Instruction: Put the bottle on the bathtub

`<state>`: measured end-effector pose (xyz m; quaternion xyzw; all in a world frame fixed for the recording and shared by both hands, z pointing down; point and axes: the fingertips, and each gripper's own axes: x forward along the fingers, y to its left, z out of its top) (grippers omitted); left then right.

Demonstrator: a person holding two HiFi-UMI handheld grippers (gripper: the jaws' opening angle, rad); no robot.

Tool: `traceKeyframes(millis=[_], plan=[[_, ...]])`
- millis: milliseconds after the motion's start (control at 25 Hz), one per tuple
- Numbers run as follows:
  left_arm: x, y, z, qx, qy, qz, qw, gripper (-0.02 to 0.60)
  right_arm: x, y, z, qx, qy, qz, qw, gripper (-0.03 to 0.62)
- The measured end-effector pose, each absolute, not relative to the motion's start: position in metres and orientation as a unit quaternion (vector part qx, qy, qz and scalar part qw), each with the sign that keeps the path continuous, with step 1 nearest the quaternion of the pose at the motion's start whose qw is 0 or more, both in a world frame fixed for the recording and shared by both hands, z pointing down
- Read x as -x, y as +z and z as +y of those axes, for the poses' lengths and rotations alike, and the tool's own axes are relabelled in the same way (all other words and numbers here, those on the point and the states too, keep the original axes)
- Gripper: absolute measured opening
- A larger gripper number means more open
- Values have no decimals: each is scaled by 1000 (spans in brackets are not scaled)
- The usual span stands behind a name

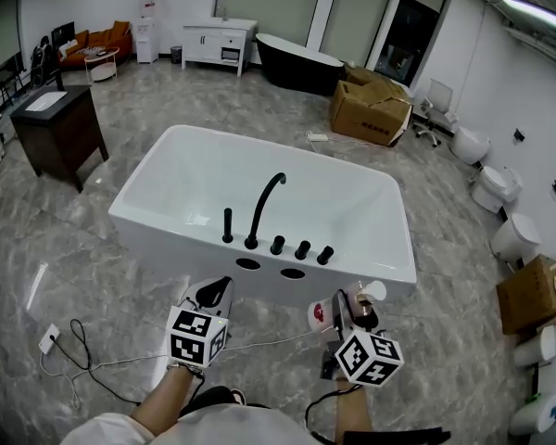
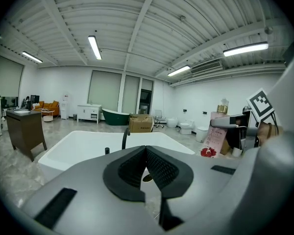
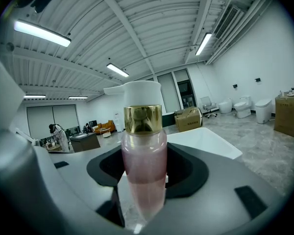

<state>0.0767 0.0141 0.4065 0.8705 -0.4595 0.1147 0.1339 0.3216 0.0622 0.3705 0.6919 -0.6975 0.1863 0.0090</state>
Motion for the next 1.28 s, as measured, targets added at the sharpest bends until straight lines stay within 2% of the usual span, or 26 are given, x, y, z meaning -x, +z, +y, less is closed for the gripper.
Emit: traceKeyframes(millis=[520,1280], plan=[[-80,418,-25,-870,113,-460,140,15,-325,385,30,-693,195,-694,20,238],[-110,405,-166,-879,111,-446,126,15,-354,376,-98,-701,192,-687,15,238]])
